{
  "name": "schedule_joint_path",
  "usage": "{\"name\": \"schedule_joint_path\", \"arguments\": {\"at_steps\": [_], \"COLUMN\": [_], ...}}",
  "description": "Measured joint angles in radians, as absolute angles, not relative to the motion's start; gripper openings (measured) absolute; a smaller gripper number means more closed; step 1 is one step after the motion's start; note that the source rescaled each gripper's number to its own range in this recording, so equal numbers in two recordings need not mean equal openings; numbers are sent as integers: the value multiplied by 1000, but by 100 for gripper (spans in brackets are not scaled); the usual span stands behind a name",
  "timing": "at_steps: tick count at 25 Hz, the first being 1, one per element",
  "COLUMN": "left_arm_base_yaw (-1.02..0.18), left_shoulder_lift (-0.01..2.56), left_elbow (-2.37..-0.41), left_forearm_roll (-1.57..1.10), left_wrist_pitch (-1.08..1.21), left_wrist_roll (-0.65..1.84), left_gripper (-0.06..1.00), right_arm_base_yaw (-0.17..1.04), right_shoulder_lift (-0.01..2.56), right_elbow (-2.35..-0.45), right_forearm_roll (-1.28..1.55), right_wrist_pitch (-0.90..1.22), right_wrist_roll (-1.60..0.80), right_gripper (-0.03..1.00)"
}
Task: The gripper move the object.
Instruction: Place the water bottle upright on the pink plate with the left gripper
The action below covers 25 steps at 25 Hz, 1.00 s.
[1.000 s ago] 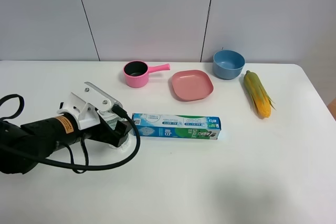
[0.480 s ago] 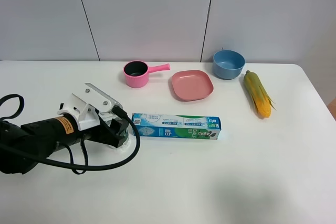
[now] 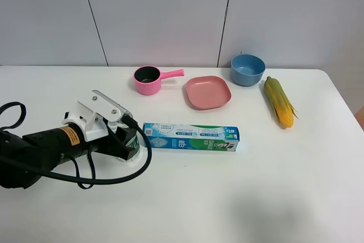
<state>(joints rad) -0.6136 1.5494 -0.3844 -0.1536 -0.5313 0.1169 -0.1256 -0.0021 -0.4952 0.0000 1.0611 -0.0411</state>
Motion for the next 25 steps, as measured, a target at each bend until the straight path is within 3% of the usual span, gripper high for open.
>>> {"name": "schedule_joint_path", "arguments": {"at_steps": [16,25], "left_arm_base_yaw": [-614,-614], "left_shoulder_lift": [1385,1362], "left_elbow": [-392,-663], "left_forearm_roll": [-154,-157], "left_wrist_pitch": [-392,-116], "left_wrist_roll": [117,137], "left_gripper": [0,0], "right_arm_base_yaw": [-126,-126], "right_shoulder_lift": [-2,-2], "right_elbow": [-495,-495], "right_forearm_roll": [0,0], "right_wrist_pitch": [1061,1061], "right_wrist_roll": [-41,-41], "right_gripper": [100,100]}}
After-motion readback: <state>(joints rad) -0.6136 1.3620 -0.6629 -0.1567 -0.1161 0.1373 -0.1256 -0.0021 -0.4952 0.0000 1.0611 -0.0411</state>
